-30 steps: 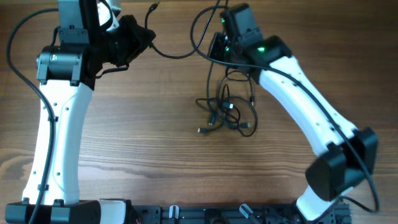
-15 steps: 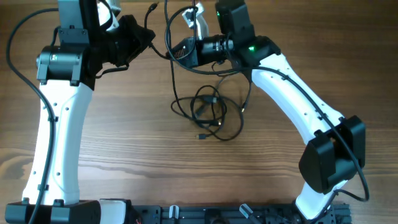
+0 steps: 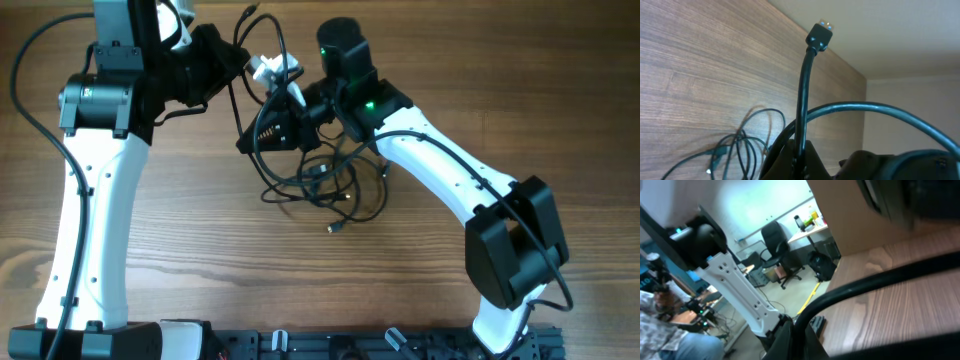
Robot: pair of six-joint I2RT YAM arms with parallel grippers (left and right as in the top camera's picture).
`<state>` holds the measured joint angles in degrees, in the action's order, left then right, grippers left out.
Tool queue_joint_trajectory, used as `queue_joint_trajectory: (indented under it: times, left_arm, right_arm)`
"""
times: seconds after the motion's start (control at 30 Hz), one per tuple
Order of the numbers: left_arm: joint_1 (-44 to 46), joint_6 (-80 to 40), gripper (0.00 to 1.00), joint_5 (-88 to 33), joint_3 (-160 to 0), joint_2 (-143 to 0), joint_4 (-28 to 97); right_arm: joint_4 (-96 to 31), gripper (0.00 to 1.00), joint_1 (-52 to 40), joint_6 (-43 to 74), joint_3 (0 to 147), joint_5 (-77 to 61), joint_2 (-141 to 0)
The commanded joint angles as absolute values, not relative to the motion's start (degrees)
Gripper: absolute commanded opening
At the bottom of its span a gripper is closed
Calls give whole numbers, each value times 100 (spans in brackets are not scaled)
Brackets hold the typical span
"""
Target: Untangle cables
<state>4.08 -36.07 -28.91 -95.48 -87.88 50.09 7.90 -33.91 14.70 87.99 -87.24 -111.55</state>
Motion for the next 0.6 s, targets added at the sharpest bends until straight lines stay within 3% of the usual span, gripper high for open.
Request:
queue_joint_trajectory:
  times: [0.0, 0.1, 0.23, 0.37, 0.5, 0.53, 0.57]
  left_arm:
    - [423, -3492, 4, -2818, -9559, -8842, 5013]
    - [423, -3492, 4, -2779, -9559, -8842, 5006]
    - [423, -3492, 4, -2733, -9559, -8842, 4952]
    - [423, -3494, 4, -2106, -9559, -8844, 5072]
    - [423, -4320, 4, -386, -9559, -8921, 5776]
    - [423, -4357, 25, -292, -9559, -8960, 5887]
    - [423, -4357, 53, -333, -9559, -9032, 5955]
  right_arm:
    - [1238, 4, -3103, 3061, 8882, -8545, -11155]
    - [-167, 4, -2875, 2456, 8879, -7520, -11155]
    - [-2604, 4, -2851, 1398, 8879, -4604, -11155]
    - [-3234, 4, -2825, 1472, 8886, -3280, -11153]
    - [-3688, 4, -2825, 1710, 9142, -2427, -10997]
    - [-3817, 4, -2825, 1699, 9279, -2204, -10851]
    - [-3874, 5, -2825, 1656, 9378, -2053, -10652]
